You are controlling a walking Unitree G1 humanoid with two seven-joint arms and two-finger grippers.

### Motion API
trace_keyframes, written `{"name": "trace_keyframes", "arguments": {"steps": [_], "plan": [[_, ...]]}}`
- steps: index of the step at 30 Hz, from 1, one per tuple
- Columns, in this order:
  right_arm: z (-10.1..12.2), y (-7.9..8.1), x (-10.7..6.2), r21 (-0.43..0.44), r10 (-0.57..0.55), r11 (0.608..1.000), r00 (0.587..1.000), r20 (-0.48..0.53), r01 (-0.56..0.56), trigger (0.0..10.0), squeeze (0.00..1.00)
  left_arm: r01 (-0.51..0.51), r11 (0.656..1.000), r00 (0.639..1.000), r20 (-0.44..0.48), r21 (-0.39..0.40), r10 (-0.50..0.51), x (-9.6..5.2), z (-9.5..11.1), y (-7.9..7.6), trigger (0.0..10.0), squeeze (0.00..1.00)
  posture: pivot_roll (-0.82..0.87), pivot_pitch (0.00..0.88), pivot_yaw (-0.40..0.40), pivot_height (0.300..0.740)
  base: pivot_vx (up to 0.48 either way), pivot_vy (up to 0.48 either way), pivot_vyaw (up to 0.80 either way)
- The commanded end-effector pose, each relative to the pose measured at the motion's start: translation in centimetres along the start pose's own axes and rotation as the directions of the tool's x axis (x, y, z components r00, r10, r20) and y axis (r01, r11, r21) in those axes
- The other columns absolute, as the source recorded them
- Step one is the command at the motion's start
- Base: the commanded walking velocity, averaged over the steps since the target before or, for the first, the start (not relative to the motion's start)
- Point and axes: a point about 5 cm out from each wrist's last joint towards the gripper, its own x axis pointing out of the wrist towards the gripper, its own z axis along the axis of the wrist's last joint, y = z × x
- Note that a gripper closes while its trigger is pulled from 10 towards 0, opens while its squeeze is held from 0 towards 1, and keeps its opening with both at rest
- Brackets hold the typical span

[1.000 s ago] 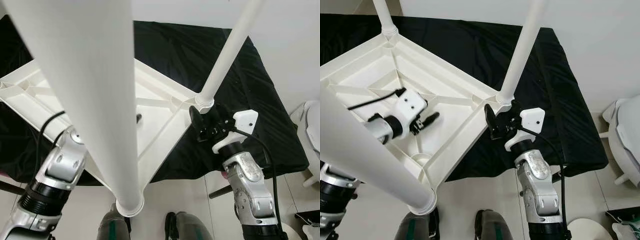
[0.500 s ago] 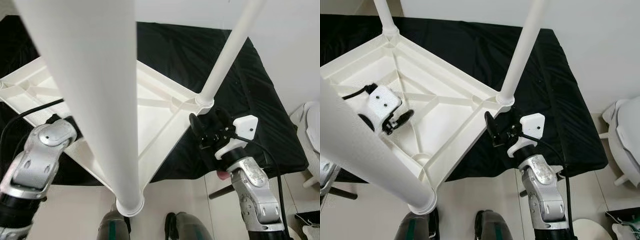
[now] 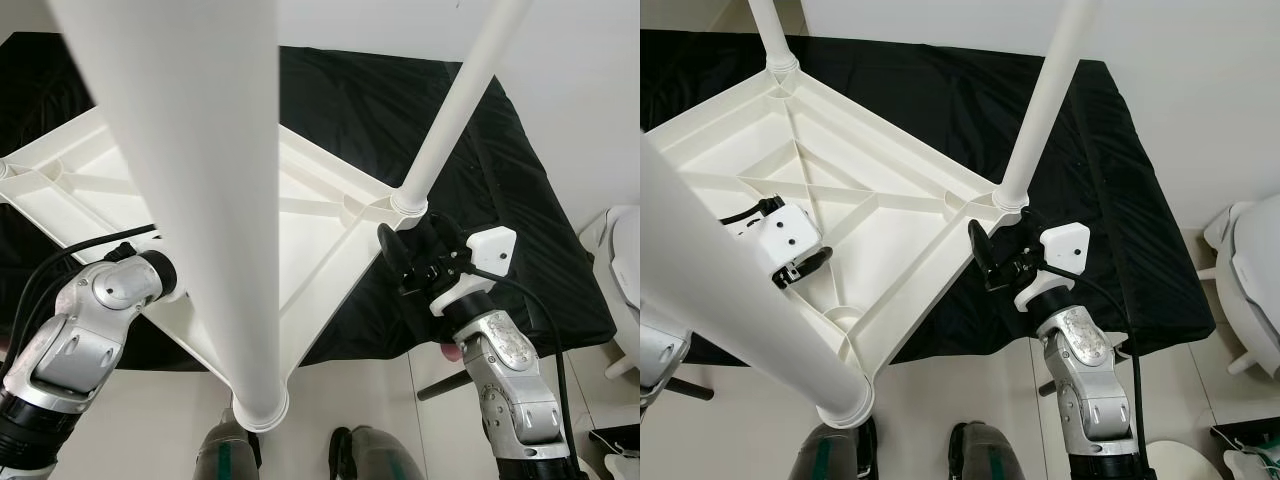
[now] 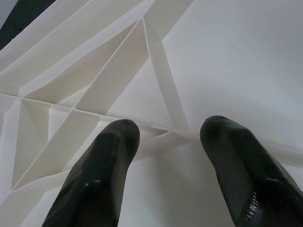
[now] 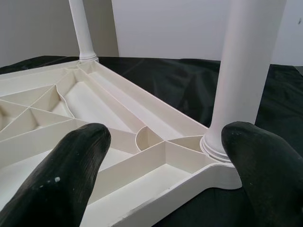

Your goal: Building children table

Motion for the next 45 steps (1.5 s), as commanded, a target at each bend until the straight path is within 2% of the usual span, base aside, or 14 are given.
{"name": "trace_keyframes", "arguments": {"steps": [1, 4, 7, 13, 19, 24, 27, 32, 36, 38, 39, 45], "plan": [[0.0, -0.2, 0.0, 0.007, -0.001, 1.0, 1.0, -0.007, 0.001, 10.0, 0.0, 0.001, 1.0, 0.997, -0.081, -0.018, -0.003, 0.5, -1.5, -0.7, 10.0, 0.0, -0.05, 0.099, -0.046, 0.74, 0.0, 0.0, 0.0], [0.0, -0.3, -0.1, 0.006, -0.001, 1.0, 1.0, -0.009, 0.001, 10.0, 0.0, -0.005, 1.0, 0.996, -0.094, -0.014, 0.004, 0.2, -1.8, -0.5, 10.0, 0.0, -0.05, 0.102, -0.049, 0.74, 0.0, 0.0, 0.0], [0.0, -0.3, -0.1, 0.005, -0.001, 1.0, 1.0, -0.011, 0.001, 10.0, 0.0, -0.027, 0.999, 0.994, -0.106, -0.028, 0.024, -0.7, -2.2, 0.3, 10.0, 0.0, -0.05, 0.102, -0.05, 0.74, 0.0, 0.0, 0.0], [-0.1, -0.2, 0.0, 0.009, 0.001, 1.0, 1.0, -0.011, -0.001, 10.0, 0.0, -0.055, 0.998, 0.992, -0.119, -0.033, 0.051, -1.3, -2.4, 1.0, 10.0, 0.0, -0.04, 0.101, -0.047, 0.74, 0.0, 0.0, 0.0], [-0.2, 0.0, -0.1, 0.013, 0.009, 1.0, 1.0, -0.015, -0.009, 10.0, 0.0, -0.051, 0.999, 0.986, -0.156, -0.005, 0.05, -1.8, -3.1, 0.9, 10.0, 0.0, -0.04, 0.1, -0.045, 0.74, 0.0, 0.0, 0.0], [-0.2, 0.0, -0.2, 0.013, 0.011, 1.0, 1.0, -0.019, -0.011, 10.0, 0.0, -0.075, 0.997, 0.98, -0.187, -0.005, 0.073, -2.2, -3.8, 1.4, 10.0, 0.0, -0.04, 0.1, -0.049, 0.74, 0.0, 0.0, 0.0], [-0.2, 0.0, -0.2, 0.013, 0.016, 1.0, 1.0, -0.021, -0.016, 10.0, 0.0, -0.058, 0.998, 0.981, -0.188, 0.004, 0.058, -2.2, -3.8, 1.0, 10.0, 0.0, -0.04, 0.098, -0.053, 0.74, 0.0, 0.0, 0.0], [-0.1, 0.0, 0.0, 0.01, 0.026, 1.0, 0.999, -0.02, -0.026, 10.0, 0.0, -0.032, 0.999, 0.989, -0.144, -0.005, 0.031, -1.3, -3.0, -0.1, 10.0, 0.0, -0.04, 0.094, -0.059, 0.74, 0.0, 0.0, 0.0], [0.0, -0.1, 0.1, 0.006, 0.036, 0.999, 0.999, -0.02, -0.036, 10.0, 0.0, 0.013, 1.0, 0.996, -0.086, -0.013, -0.014, 0.4, -1.6, -1.8, 10.0, 0.0, -0.05, 0.091, -0.064, 0.74, 0.0, 0.0, 0.0], [0.0, -0.1, 0.0, 0.005, 0.037, 0.999, 0.999, -0.02, -0.037, 10.0, 0.0, 0.018, 1.0, 0.997, -0.075, -0.016, -0.02, 0.8, -1.3, -2.1, 10.0, 0.0, -0.06, 0.09, -0.065, 0.74, 0.0, 0.0, 0.0], [0.1, -0.1, 0.0, 0.002, 0.038, 0.999, 0.999, -0.02, -0.038, 10.0, 0.0, 0.024, 0.999, 0.999, -0.046, -0.031, -0.025, 1.9, -0.5, -2.7, 10.0, 0.0, -0.07, 0.09, -0.064, 0.74, 0.0, 0.0, 0.0], [0.2, 0.0, -0.1, 0.006, 0.036, 0.999, 0.999, -0.018, -0.036, 10.0, 0.0, 0.009, 0.997, 1.0, -0.002, -0.071, -0.009, 3.9, 1.0, -3.7, 10.0, 0.0, -0.07, 0.087, -0.058, 0.74, 0.0, 0.0, 0.0]]}}
